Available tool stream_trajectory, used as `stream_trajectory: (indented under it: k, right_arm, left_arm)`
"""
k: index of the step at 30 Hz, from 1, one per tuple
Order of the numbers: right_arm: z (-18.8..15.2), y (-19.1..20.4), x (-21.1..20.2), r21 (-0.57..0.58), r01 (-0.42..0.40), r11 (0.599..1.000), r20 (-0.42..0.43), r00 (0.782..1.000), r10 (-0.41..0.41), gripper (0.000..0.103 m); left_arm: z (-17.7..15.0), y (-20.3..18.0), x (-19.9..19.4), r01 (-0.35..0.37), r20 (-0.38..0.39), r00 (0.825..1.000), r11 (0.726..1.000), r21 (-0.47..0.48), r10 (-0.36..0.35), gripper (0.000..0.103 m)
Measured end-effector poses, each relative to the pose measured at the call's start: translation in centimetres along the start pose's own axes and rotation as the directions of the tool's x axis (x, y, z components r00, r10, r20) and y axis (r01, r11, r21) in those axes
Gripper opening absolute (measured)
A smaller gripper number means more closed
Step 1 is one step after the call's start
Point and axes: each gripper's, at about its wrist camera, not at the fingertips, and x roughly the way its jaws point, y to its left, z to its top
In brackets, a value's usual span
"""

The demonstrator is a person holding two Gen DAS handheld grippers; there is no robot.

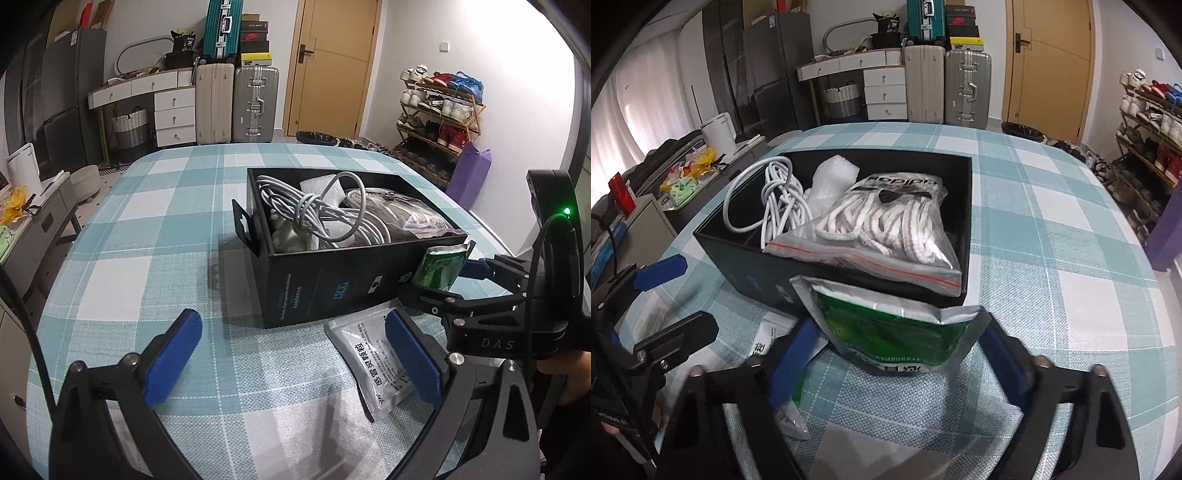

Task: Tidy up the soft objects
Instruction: 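Grasp the green packet with the right gripper while the left grasps the white sachet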

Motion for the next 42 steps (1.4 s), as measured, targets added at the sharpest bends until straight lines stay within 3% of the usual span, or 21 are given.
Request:
stream_trajectory:
  k: [5,15,20,29,33,42]
  right_arm:
    - [-0.6,-0.8,-0.1,0.012,-0.014,1.0,-0.009,1.0,0.014,0.068]
    - [-1.7,-2.0,-1.6,0.03,-0.036,0.999,0.011,0.999,0.035,0.067]
    - [-2.1,-2.4,-2.5,0.025,-0.045,0.999,0.025,0.999,0.045,0.058]
    - [-2.3,-2.1,-3.9,-0.031,-0.09,0.995,0.04,0.995,0.091,0.034]
    - [-2.3,-1.5,-4.6,-0.073,-0.106,0.992,0.051,0.993,0.11,0.014]
    - [-2.5,-1.0,-4.9,-0.099,-0.119,0.988,0.049,0.991,0.124,0.011]
  left_arm:
    - [0.0,0.2,0.1,0.001,-0.005,1.0,1.0,-0.008,-0.001,0.1]
    - [-0.2,-0.7,0.5,0.003,-0.039,0.999,1.0,0.024,-0.002,0.1]
    - [-0.5,-1.7,1.1,0.024,-0.087,0.996,1.0,0.013,-0.023,0.1]
    - [-0.7,-3.6,2.2,0.038,-0.146,0.989,0.999,0.015,-0.036,0.1]
    - [-0.9,-4.4,2.9,0.068,-0.185,0.981,0.998,0.008,-0.065,0.1]
    - [-1.0,-5.3,3.4,0.059,-0.212,0.976,0.998,0.018,-0.054,0.1]
